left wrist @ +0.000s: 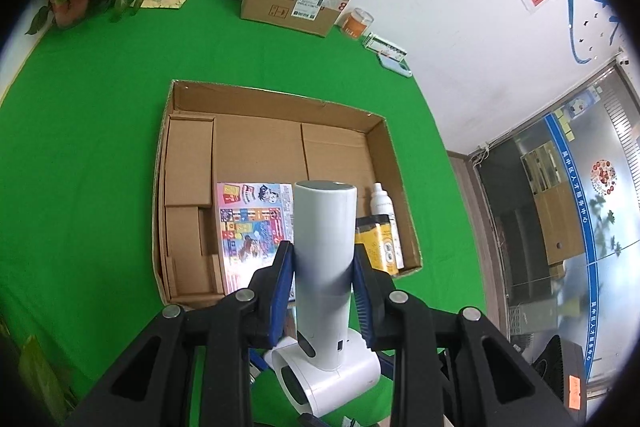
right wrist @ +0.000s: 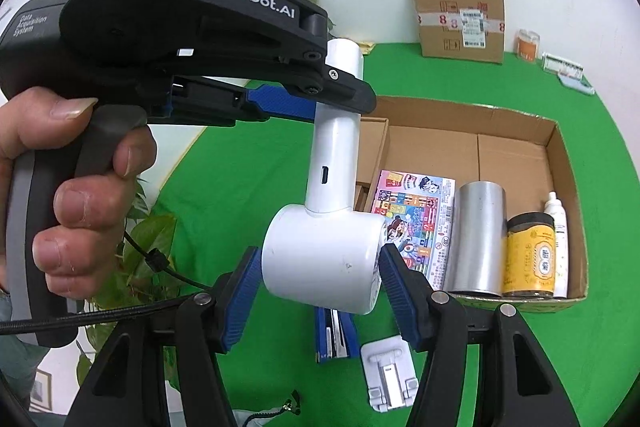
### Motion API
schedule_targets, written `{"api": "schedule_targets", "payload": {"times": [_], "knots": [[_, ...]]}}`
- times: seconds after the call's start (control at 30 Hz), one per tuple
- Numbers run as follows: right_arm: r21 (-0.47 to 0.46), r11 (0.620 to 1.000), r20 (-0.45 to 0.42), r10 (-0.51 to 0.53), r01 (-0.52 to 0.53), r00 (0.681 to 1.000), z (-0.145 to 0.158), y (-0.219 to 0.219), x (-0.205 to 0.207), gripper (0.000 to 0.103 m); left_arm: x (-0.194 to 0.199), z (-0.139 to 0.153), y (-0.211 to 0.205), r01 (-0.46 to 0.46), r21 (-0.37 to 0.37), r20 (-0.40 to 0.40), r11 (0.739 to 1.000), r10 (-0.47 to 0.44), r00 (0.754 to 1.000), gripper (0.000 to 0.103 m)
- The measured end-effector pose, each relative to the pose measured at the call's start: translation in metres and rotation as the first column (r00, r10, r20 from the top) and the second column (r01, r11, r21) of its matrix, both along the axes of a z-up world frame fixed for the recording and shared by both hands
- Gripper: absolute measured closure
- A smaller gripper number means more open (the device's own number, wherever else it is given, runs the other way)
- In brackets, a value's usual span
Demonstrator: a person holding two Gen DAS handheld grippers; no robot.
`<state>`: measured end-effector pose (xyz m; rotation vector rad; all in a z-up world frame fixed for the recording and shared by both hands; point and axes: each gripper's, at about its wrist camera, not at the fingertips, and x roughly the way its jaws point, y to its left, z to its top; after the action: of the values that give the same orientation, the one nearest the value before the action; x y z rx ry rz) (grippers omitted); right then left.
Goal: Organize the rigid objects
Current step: 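Lift the white fan with both tools and carry it over the box, then lower the fan into the box compartment and open both tools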
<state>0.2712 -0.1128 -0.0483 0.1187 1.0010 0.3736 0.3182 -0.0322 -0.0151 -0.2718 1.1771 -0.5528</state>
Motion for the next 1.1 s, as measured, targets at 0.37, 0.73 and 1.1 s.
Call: {"api": "schedule_targets", "payload": {"times": [0.37,0.73,1.1], "knots": [[0.064,0.998,-0.163,-0.009,0.02,0.987,-0.068,0.009,0.081,0.045,0.062,-0.059,0.006,0.01,0.059,-0.116,0.998,-0.003,0.993,0.076],[0.15,0.982,-0.34,-0.055,0.112,0.939,-0.15,0.02,0.148,0.045,0.11,-0.12,0.023,0.034,0.082,-0.207,0.996,-0.017,0.978,0.076],[0.173,0.972,-0.443,-0.065,0.157,0.894,-0.198,0.04,0.179,0.043,0.134,-0.17,0.045,0.014,0.059,-0.327,0.998,0.006,0.945,0.076]]}}
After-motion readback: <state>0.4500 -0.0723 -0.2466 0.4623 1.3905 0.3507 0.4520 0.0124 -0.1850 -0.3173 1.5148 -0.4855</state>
